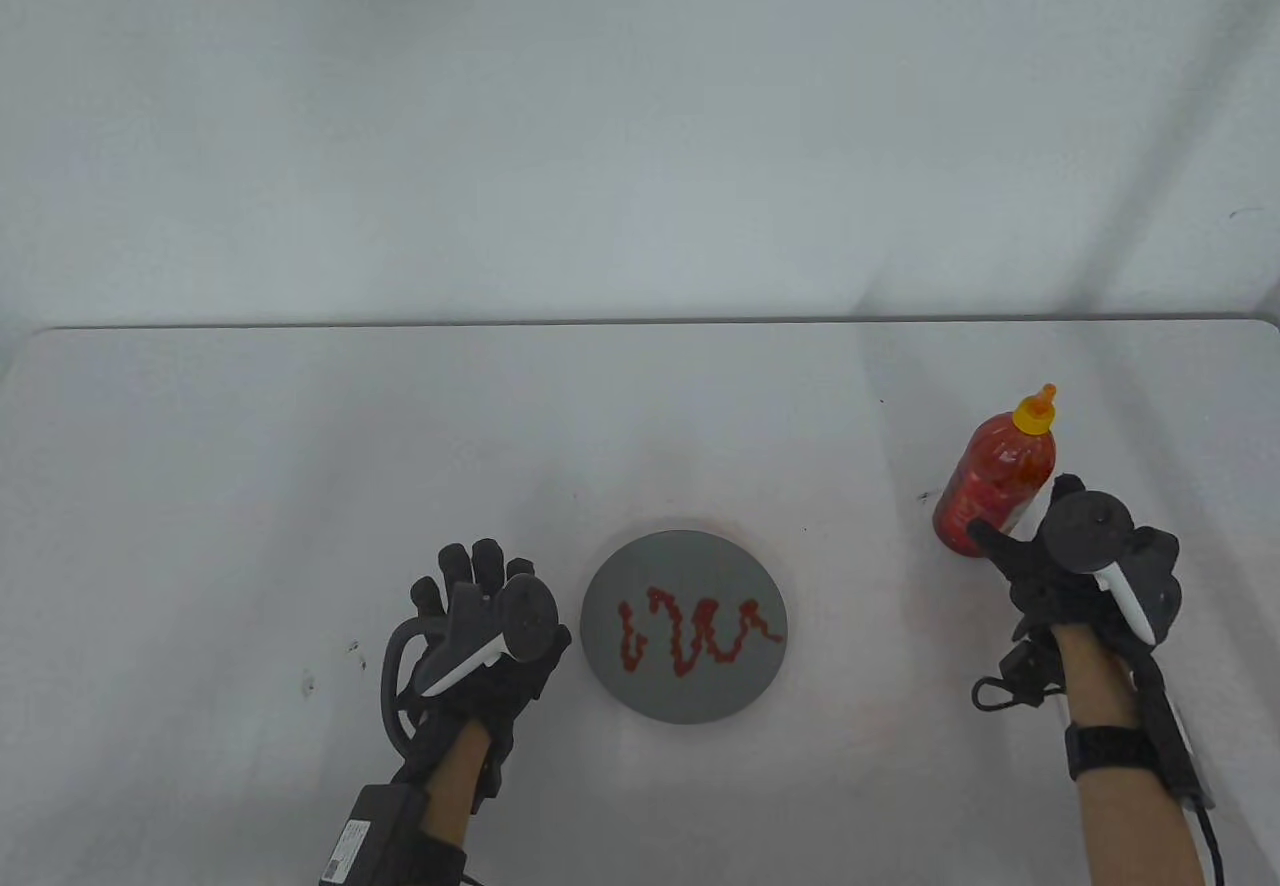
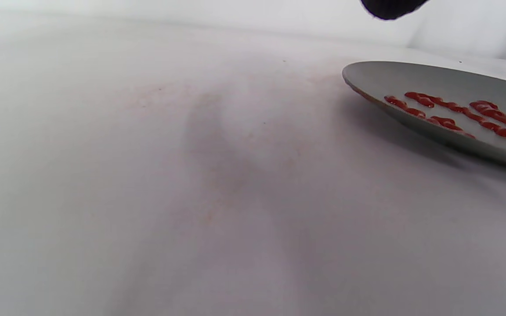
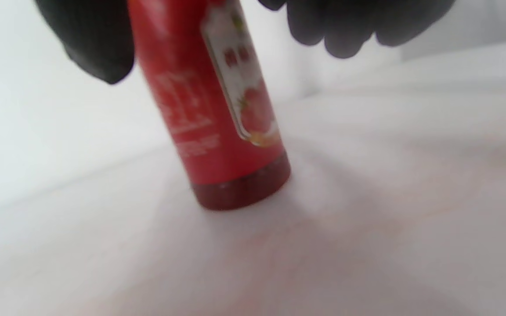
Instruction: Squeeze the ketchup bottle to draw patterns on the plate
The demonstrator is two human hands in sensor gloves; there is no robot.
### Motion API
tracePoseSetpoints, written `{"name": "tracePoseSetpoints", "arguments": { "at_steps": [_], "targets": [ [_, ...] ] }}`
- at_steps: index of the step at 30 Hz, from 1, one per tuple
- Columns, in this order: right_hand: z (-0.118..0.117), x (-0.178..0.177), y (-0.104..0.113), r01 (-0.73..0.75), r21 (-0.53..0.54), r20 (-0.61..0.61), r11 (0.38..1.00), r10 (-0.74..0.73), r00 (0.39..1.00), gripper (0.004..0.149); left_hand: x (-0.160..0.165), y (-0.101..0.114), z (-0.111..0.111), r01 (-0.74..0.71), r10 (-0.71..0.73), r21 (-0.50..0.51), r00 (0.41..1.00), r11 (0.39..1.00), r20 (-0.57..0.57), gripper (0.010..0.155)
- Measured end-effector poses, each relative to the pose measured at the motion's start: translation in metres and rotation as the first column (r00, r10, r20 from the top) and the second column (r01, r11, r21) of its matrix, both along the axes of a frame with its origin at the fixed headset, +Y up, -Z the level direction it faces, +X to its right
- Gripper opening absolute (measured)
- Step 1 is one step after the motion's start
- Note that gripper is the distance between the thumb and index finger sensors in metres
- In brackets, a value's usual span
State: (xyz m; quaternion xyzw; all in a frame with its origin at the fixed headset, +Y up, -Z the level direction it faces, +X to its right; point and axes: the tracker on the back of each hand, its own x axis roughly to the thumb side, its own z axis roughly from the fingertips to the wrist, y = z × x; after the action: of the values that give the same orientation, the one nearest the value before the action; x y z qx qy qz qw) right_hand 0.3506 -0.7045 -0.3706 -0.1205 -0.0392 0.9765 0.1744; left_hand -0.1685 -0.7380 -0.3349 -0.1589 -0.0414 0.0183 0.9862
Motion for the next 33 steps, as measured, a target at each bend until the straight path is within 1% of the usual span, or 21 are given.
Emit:
{"name": "tracePoseSetpoints", "arguments": {
  "at_steps": [2,4,5,6,8,10,12,14,16,18,19,22,24,25,29,33],
  "targets": [
    [0.020,-0.012,0.012,-0.008,0.046,-0.046,0.999,0.010,0.999,0.097,0.000,0.000,0.001,0.010,-0.010,0.000,1.000,1.000,-0.001,0.081],
    [0.040,-0.025,0.025,-0.018,0.106,-0.178,0.994,0.036,0.983,0.087,0.001,0.001,0.004,0.015,-0.015,-0.003,1.000,1.000,-0.006,0.081],
    [0.050,-0.032,0.032,-0.023,0.163,-0.265,0.986,0.067,0.962,0.083,0.001,0.002,0.005,0.020,-0.020,0.005,1.000,1.000,-0.005,0.081],
    [0.061,-0.039,0.038,-0.038,0.220,-0.306,0.975,0.106,0.946,0.079,0.002,0.003,0.007,0.029,-0.029,0.016,1.000,0.999,-0.005,0.081],
    [0.081,-0.053,0.047,-0.085,0.285,-0.329,0.955,0.181,0.927,0.076,0.003,0.004,0.009,0.038,-0.038,0.032,0.999,0.999,-0.003,0.080],
    [0.093,-0.065,0.050,-0.124,0.313,-0.353,0.942,0.237,0.905,0.076,0.003,0.005,0.010,0.033,-0.033,0.038,0.999,0.999,0.001,0.080],
    [0.099,-0.076,0.049,-0.144,0.329,-0.354,0.933,0.263,0.898,0.078,0.002,0.006,0.011,0.023,-0.023,0.053,1.000,0.998,-0.001,0.080],
    [0.101,-0.083,0.046,-0.140,0.320,-0.354,0.937,0.256,0.900,0.082,0.001,0.008,0.011,0.013,-0.012,0.060,1.000,0.998,-0.003,0.080],
    [0.101,-0.091,0.038,-0.107,0.293,-0.363,0.950,0.215,0.907,0.086,0.000,0.008,0.011,0.003,-0.002,0.077,1.000,0.997,-0.009,0.080],
    [0.099,-0.095,0.030,-0.108,0.246,-0.368,0.963,0.196,0.909,0.090,0.001,0.006,0.011,0.004,-0.003,0.075,1.000,0.997,-0.006,0.080],
    [0.096,-0.098,0.022,-0.122,0.197,-0.367,0.973,0.188,0.911,0.093,0.002,0.006,0.010,0.018,-0.018,0.072,1.000,0.997,-0.003,0.080],
    [0.090,-0.102,0.006,-0.165,0.142,-0.359,0.976,0.206,0.910,0.092,0.002,0.006,0.011,0.035,-0.035,0.097,0.999,0.995,0.000,0.080],
    [0.086,-0.101,-0.003,-0.200,0.099,-0.353,0.975,0.222,0.909,0.093,0.001,0.008,0.012,0.019,-0.020,0.125,1.000,0.992,0.008,0.079],
    [0.084,-0.100,-0.005,-0.206,0.077,-0.353,0.976,0.220,0.909,0.093,0.001,0.009,0.012,0.012,-0.014,0.142,1.000,0.990,0.015,0.079],
    [0.080,-0.097,-0.014,-0.202,0.046,-0.347,0.978,0.205,0.915,0.095,-0.001,0.012,0.010,-0.002,-0.001,0.180,1.000,0.984,0.013,0.078],
    [0.078,-0.097,-0.021,-0.219,0.014,-0.355,0.976,0.210,0.911,0.096,-0.002,0.012,0.009,-0.007,0.006,0.180,1.000,0.984,0.007,0.078]
  ]
}}
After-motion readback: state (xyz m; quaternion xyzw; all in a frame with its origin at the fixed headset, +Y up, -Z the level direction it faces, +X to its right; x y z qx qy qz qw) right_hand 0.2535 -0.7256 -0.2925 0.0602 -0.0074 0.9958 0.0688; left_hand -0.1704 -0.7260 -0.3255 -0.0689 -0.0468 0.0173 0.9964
